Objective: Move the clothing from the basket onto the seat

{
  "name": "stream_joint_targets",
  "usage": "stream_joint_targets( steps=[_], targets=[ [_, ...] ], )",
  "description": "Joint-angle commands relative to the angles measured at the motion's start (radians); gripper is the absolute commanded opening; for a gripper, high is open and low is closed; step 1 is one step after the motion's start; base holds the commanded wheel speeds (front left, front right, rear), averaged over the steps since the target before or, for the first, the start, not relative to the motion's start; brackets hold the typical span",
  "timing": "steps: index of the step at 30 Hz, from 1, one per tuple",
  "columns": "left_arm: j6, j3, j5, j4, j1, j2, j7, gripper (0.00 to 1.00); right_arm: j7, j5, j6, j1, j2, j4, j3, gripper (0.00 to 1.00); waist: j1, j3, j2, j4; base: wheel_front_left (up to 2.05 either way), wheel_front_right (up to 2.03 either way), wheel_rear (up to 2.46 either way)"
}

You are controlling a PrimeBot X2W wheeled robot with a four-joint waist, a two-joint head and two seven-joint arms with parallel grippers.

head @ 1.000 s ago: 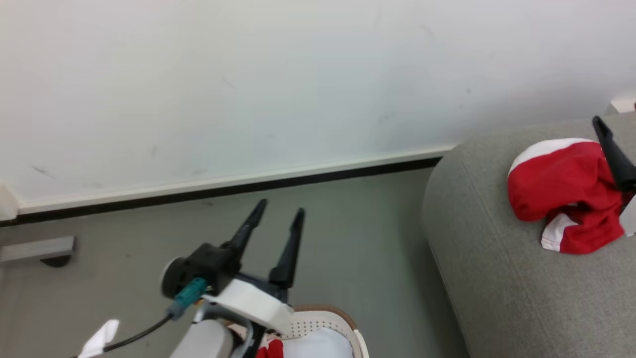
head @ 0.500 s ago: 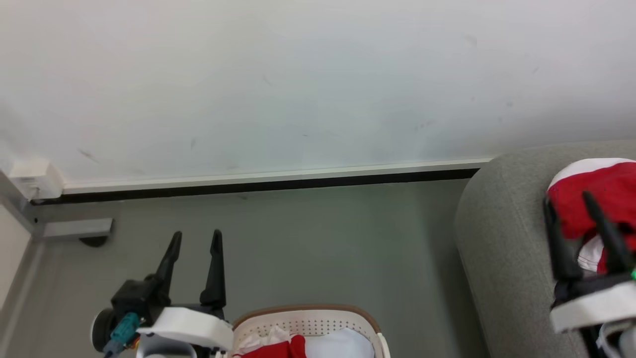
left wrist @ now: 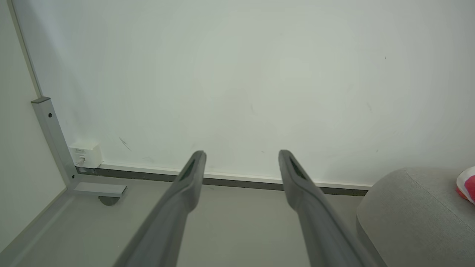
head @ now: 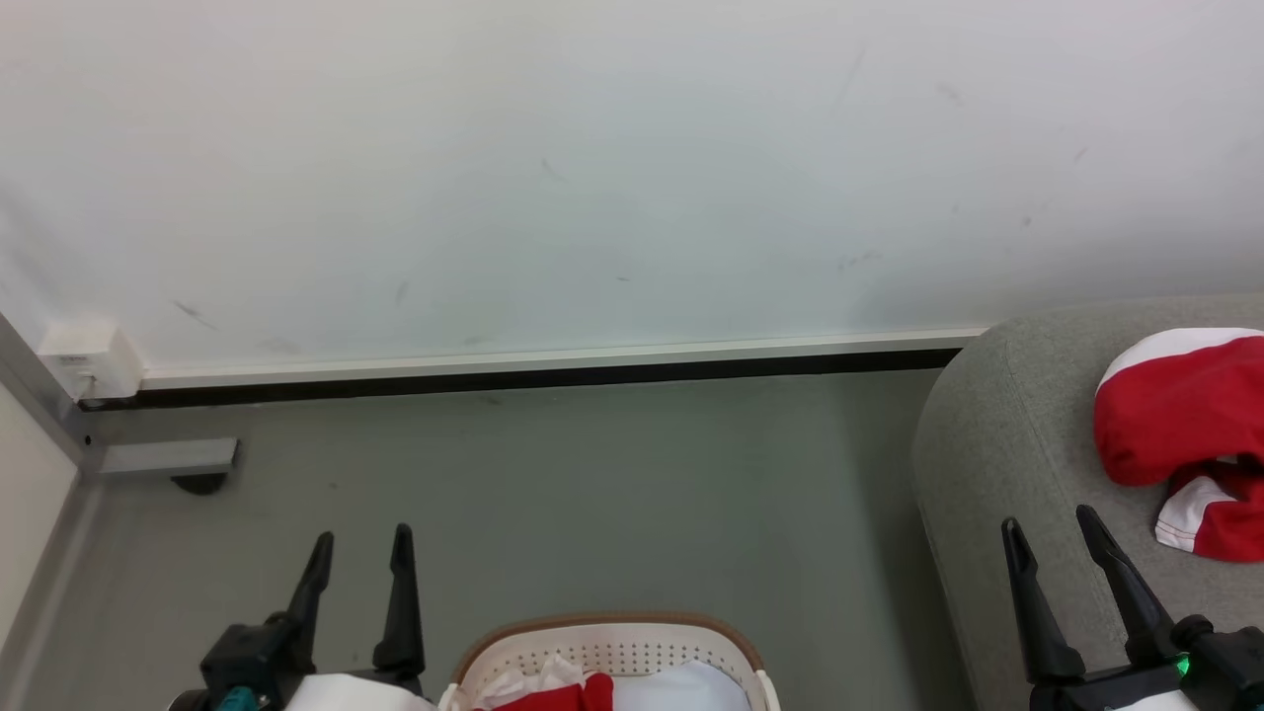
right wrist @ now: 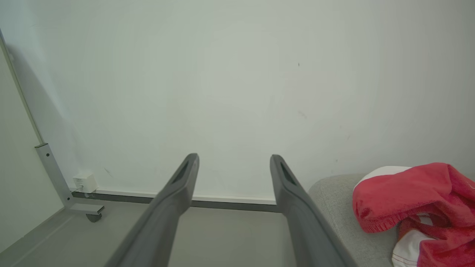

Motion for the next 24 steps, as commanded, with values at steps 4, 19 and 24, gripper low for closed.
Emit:
stream_joint_targets(
  steps=[4, 19, 24],
  targets=[
    [-0.023, 0.016, 0.027, 0.008, -0.001, -0.013, -0.001, 1.0, -0.003, -0.009, -0.002, 0.012, 0.007, -0.018, 0.008, 1.0, 0.0, -0.006, 0.0, 0.002, 0.0, 0.0, 0.0],
    [-0.045, 0.03, 0.051, 0.021, -0.019, -0.023, -0.001, 1.0, -0.003, -0.003, -0.002, -0.012, 0.007, -0.016, 0.024, 1.0, 0.0, -0.003, 0.0, -0.003, 0.0, 0.0, 0.0],
    [-0.046, 0.034, 0.054, 0.023, -0.021, -0.024, -0.001, 1.0, -0.003, 0.001, -0.002, -0.015, 0.009, -0.018, 0.013, 1.0, 0.0, 0.004, 0.0, -0.008, 0.0, 0.0, 0.0]
  ],
)
